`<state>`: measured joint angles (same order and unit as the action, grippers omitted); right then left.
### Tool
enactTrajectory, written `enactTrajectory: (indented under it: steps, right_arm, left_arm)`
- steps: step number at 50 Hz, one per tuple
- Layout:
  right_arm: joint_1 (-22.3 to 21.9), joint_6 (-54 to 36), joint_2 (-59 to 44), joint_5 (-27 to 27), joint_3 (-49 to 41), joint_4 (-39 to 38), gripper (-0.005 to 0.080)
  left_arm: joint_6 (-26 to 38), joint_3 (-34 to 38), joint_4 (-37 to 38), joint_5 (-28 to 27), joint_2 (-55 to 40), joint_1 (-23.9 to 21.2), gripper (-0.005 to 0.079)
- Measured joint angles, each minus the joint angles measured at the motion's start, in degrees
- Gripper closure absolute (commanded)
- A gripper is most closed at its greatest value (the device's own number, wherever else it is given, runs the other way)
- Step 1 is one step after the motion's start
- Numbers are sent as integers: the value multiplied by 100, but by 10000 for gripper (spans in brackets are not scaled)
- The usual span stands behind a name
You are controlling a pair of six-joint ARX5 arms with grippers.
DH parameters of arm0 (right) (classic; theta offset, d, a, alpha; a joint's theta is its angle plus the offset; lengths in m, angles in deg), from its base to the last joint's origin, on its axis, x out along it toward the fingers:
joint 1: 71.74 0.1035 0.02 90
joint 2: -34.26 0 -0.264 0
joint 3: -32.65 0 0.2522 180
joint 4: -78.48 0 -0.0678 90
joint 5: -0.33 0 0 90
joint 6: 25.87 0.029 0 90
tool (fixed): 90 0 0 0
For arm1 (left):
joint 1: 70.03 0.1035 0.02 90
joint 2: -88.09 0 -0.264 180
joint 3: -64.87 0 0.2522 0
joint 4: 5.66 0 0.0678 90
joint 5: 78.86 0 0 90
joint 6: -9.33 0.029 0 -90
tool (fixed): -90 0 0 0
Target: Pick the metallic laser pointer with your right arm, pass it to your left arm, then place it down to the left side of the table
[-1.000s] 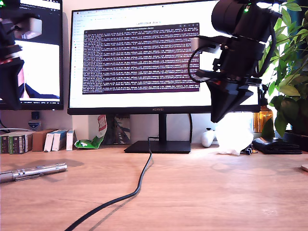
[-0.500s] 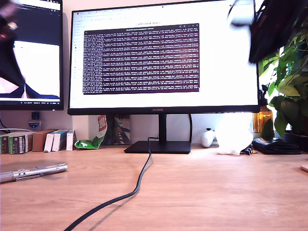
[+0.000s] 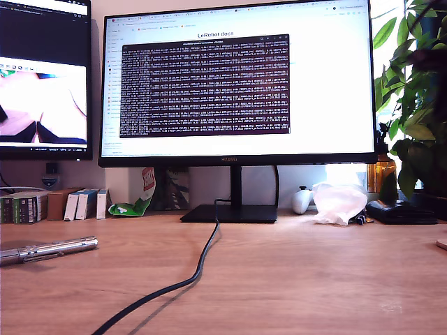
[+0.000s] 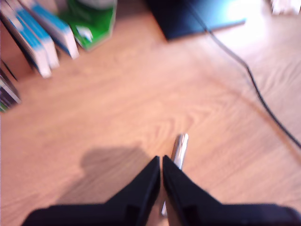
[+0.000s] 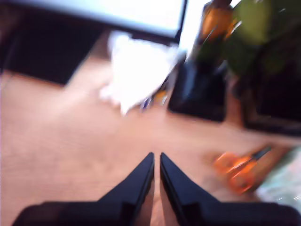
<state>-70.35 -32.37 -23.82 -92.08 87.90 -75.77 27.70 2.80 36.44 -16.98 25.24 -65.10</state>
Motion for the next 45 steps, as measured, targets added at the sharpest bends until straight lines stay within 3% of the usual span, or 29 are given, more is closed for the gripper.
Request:
enactTrajectory:
  steps: [11, 28, 45]
  right_arm:
    - [-442, -24, 839, -22, -525, -205, 762]
    - [-468, -42, 1996, -166, -977, -162, 762]
    - [-468, 179, 2402, -155, -1025, -214, 762]
  left_arm:
    - [-195, 308, -323, -98, 164, 48, 761]
    - [-730, 409, -822, -138, 468, 103, 761]
    - [-1279, 1746, -1906, 162, 1845, -17, 761]
